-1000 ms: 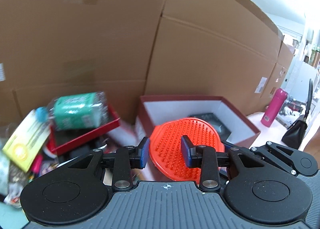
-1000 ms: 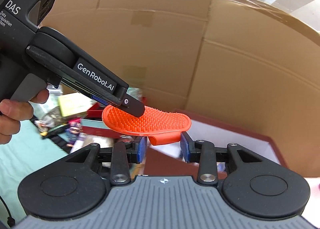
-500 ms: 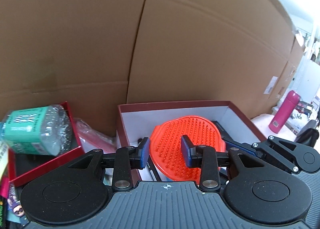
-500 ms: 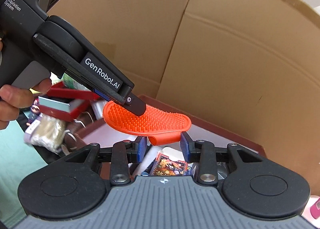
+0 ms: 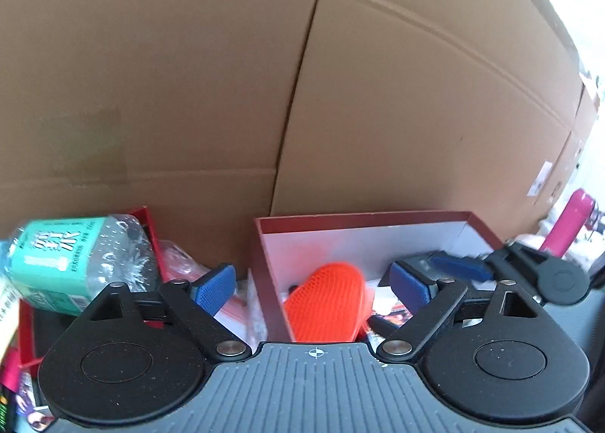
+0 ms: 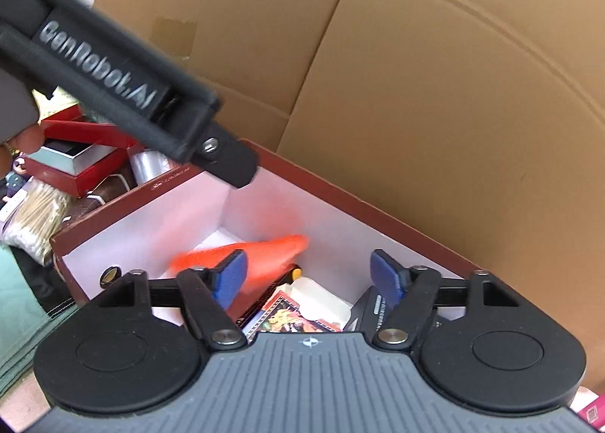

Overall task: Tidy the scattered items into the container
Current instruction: 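Open the left gripper to release the orange brush in the box, then withdraw the left tool up and away from the red box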

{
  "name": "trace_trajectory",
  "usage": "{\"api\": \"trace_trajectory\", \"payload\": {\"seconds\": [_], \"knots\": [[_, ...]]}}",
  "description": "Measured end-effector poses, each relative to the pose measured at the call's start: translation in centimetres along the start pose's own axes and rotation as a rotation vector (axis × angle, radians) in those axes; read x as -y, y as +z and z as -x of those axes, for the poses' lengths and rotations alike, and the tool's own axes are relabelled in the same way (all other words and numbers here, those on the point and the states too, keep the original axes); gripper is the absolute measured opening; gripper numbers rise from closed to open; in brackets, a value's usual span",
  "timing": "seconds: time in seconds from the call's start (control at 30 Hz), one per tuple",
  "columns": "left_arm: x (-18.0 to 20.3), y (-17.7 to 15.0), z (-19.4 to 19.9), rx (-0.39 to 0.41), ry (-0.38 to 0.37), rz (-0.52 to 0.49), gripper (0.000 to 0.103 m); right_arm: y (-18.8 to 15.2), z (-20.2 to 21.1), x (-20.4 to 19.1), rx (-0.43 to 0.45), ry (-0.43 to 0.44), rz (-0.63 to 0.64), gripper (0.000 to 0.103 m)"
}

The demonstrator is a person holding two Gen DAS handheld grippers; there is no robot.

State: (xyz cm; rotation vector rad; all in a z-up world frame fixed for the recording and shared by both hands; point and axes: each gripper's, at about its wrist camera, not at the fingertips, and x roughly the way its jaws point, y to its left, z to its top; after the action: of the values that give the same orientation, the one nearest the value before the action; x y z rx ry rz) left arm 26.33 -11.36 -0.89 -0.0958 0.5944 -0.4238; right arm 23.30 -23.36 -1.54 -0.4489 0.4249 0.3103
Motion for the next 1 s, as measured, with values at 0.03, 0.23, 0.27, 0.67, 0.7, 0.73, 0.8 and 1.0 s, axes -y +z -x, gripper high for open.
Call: {"api": "trace_trajectory", "payload": {"seconds": [0.03, 0.23, 0.27, 0.67, 0.7, 0.73, 0.8, 1.0], "knots": [[-0.2, -0.1, 0.0, -0.011, -0.009, 0.014, 0.095, 0.0, 0.0, 0.0, -0.002, -0.010, -0.011, 0.086], [-1.3, -0.1, 0.3, -0.030, 0.001, 0.061, 0.097, -0.1, 0.9, -0.1, -0.005, -0.067, -0.055, 0.098], [-1.4, -0.2, 0.5, -0.030, 0.003, 0.065, 0.097, -0.1, 1.1, -0.1, -0.003, -0.077, -0.056, 0.098], [-1.3, -1.0, 4.0, -0.025, 0.033, 0.075, 0.097, 0.1, 3.7, -0.7, -0.014, -0.103, -0.045, 0.101], [-1.1, -1.1, 4.5, -0.024, 0.034, 0.072, 0.097, 0.1, 4.0, -1.0, -0.011, -0.111, -0.033, 0.101], [-1.0, -1.2, 4.8, -0.022, 0.036, 0.068, 0.097, 0.1, 4.5, -1.3, -0.007, -0.118, -0.023, 0.101], [-0.7, -1.5, 5.5, -0.017, 0.041, 0.062, 0.097, 0.1, 5.4, -1.6, 0.006, -0.123, -0.018, 0.101], [0.4, -2.7, 7.6, -0.021, 0.072, 0.038, 0.097, -0.1, 8.0, -2.2, 0.025, -0.130, -0.057, 0.101]]}}
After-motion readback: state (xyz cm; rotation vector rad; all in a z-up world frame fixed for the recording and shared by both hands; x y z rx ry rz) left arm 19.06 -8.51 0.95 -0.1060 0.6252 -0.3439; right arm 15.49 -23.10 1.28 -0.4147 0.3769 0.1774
